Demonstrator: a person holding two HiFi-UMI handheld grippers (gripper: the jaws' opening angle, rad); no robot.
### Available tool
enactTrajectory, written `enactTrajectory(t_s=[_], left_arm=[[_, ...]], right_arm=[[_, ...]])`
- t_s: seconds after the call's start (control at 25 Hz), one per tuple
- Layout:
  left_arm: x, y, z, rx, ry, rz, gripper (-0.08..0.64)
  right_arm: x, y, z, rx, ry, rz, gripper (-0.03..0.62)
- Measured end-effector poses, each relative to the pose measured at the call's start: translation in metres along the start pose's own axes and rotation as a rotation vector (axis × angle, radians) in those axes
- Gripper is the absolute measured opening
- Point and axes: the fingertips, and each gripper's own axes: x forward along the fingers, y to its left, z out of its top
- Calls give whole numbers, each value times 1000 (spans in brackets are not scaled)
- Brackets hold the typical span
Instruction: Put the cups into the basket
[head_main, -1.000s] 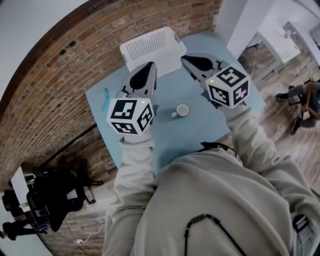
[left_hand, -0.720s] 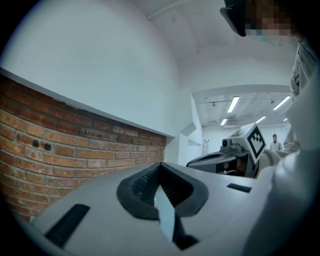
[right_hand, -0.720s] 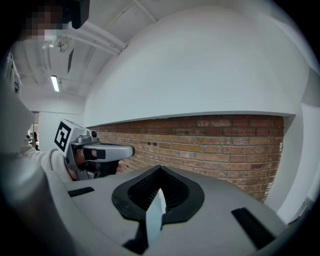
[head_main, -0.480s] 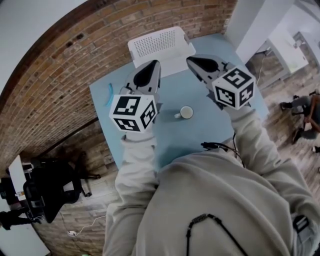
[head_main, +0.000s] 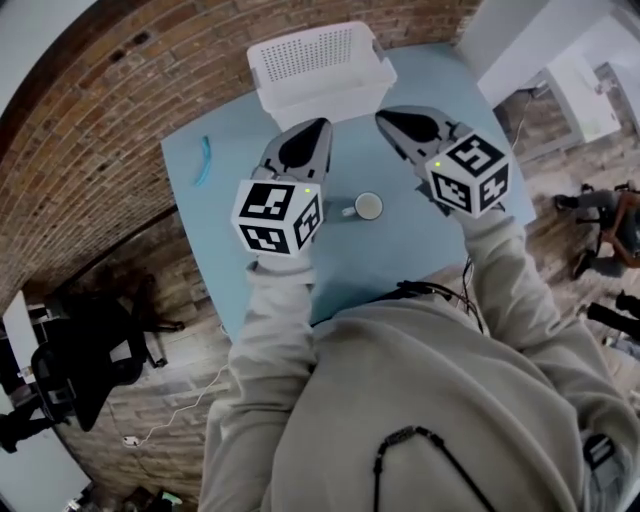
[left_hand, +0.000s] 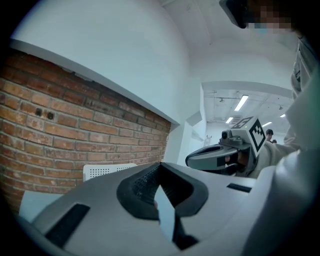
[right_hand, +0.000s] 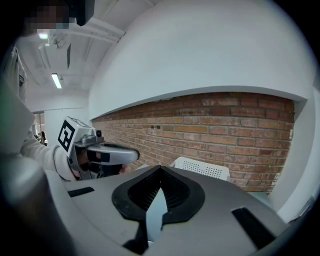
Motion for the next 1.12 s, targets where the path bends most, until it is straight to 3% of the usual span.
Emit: enactTrajectory(t_s=[0.24, 0.52, 0.92, 1.12], left_arm=[[9, 8, -50, -104, 46, -3, -5], [10, 6, -107, -163, 123, 0, -5], [9, 6, -137, -186, 171, 3, -5], [3, 5, -145, -186, 193, 2, -5]], right_arm=[[11, -16, -50, 69, 66, -8, 0], [18, -7, -111, 137, 154, 27, 0], [25, -15, -141, 109, 237, 43, 0], [35, 1, -180, 24, 404, 109, 32]])
